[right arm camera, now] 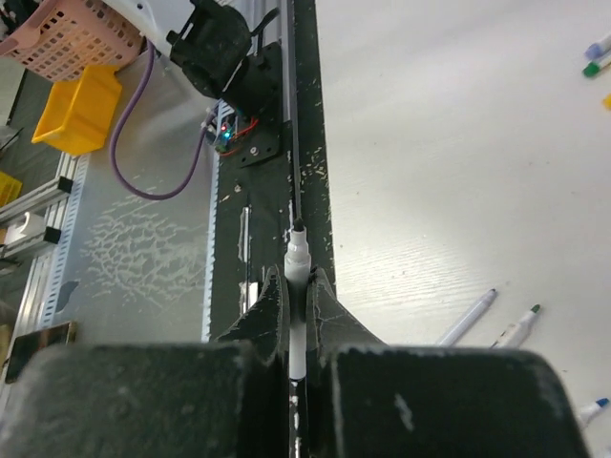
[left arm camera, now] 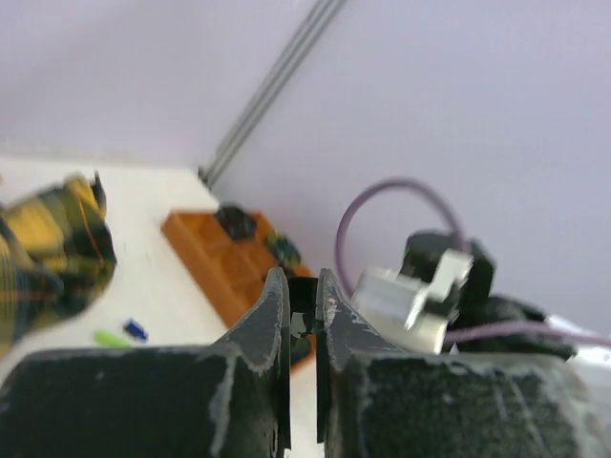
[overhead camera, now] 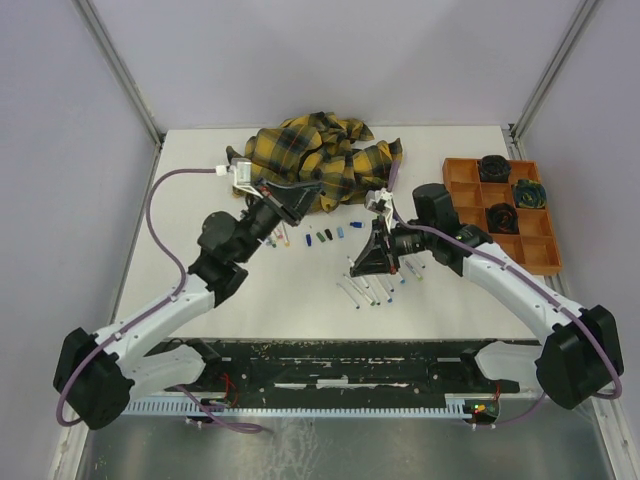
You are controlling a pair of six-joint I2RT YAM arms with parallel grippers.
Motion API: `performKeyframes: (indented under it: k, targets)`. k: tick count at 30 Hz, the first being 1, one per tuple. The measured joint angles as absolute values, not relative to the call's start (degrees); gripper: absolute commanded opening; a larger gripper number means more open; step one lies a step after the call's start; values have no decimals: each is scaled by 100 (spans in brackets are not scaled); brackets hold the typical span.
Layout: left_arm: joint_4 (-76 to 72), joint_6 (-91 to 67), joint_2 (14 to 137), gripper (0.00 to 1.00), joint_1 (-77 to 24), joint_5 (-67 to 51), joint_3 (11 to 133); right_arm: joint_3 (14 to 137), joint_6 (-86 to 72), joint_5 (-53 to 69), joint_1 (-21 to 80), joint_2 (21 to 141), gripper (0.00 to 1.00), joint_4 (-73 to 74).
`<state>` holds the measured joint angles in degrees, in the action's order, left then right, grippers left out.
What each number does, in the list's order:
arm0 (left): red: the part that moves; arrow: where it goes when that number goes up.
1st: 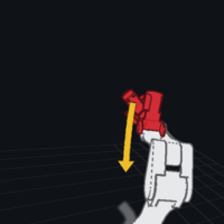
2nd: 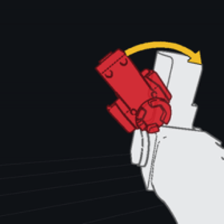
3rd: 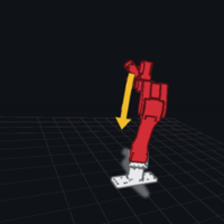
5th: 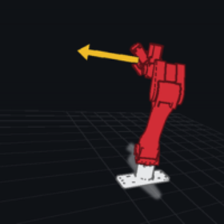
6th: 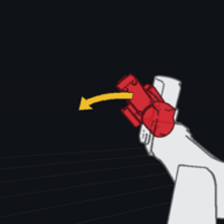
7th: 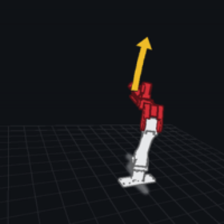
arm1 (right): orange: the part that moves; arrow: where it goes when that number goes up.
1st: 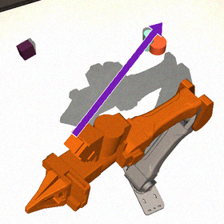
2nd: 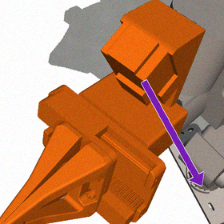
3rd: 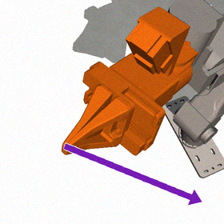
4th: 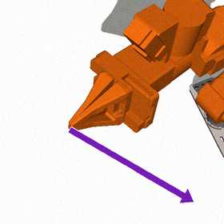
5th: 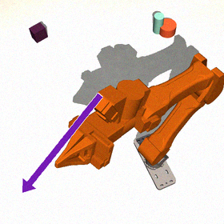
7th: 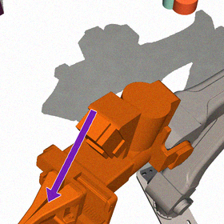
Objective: Open the pen caps
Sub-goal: Open the pen cap from the pen.
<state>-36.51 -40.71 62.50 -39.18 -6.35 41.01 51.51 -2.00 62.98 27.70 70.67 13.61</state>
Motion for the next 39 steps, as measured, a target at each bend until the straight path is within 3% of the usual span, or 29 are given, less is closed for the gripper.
performKeyframes:
  k: [7,19,26,33,39]
  targets:
    - [-3959,-3918,5754,3,-3756,-115,4174,5151,-137,6337,2818,7124,0,1621]
    - [-2552,-3765,5791,3,-3662,635,3221,5151,47,6248,2829,7218,1,1894]
    - [-1649,-3767,6967,3,-3470,766,3181,5151,150,6158,2829,7312,1,2008]
    - [-268,-3767,8820,3,-3385,921,4473,5151,215,6090,2829,7325,1,2106]
    - [471,-3763,9651,3,-3382,1284,5236,5151,287,6062,2829,7380,1,2163]
